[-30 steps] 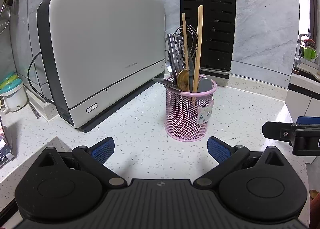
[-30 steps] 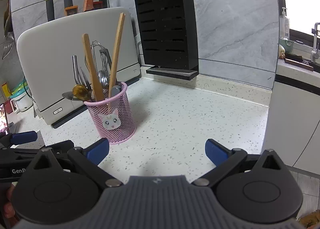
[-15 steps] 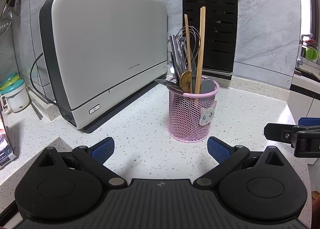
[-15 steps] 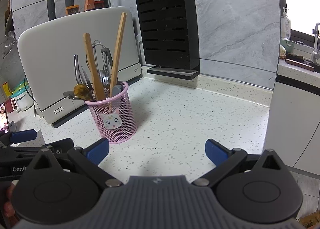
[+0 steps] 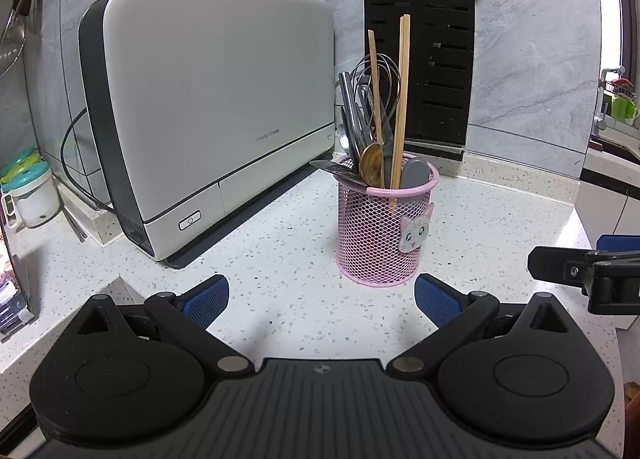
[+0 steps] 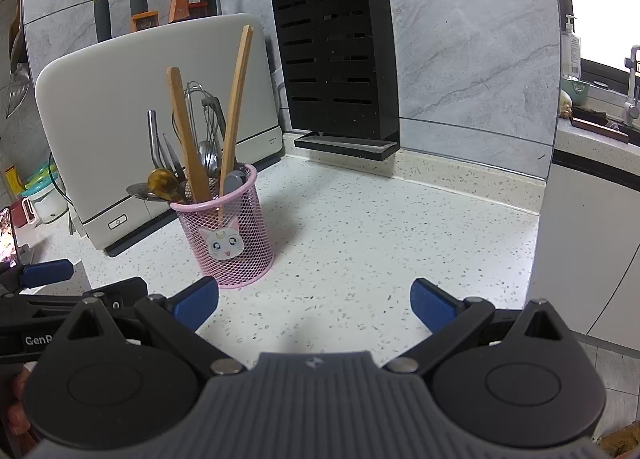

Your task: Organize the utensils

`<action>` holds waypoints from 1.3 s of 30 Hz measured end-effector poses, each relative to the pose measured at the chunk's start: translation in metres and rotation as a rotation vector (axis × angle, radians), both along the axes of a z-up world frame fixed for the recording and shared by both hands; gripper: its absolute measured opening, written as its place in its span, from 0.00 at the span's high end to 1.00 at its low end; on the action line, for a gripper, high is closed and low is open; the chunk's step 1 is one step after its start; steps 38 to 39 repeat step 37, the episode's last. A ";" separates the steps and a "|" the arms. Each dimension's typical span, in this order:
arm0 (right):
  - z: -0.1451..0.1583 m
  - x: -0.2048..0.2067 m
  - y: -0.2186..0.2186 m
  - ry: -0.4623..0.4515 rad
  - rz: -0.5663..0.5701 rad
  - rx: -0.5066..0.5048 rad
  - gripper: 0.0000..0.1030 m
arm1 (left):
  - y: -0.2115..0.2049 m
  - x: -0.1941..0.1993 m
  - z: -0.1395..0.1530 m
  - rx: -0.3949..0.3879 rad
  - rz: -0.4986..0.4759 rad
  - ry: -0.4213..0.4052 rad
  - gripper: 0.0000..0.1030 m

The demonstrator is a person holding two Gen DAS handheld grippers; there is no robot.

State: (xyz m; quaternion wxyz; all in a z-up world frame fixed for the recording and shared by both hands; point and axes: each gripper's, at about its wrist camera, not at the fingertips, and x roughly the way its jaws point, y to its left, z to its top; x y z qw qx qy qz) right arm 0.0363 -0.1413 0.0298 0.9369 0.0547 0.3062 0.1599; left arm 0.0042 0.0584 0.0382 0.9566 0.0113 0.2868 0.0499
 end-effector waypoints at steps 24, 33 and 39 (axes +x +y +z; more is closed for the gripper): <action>0.000 0.000 0.000 0.001 0.000 0.001 0.03 | 0.002 -0.001 0.001 0.005 0.000 -0.006 0.00; 0.000 0.000 0.000 0.001 -0.001 0.000 0.03 | 0.001 -0.002 0.002 0.017 -0.006 -0.013 0.00; 0.000 0.000 0.000 0.000 -0.001 0.000 0.03 | 0.000 -0.002 0.003 0.020 -0.005 -0.019 0.00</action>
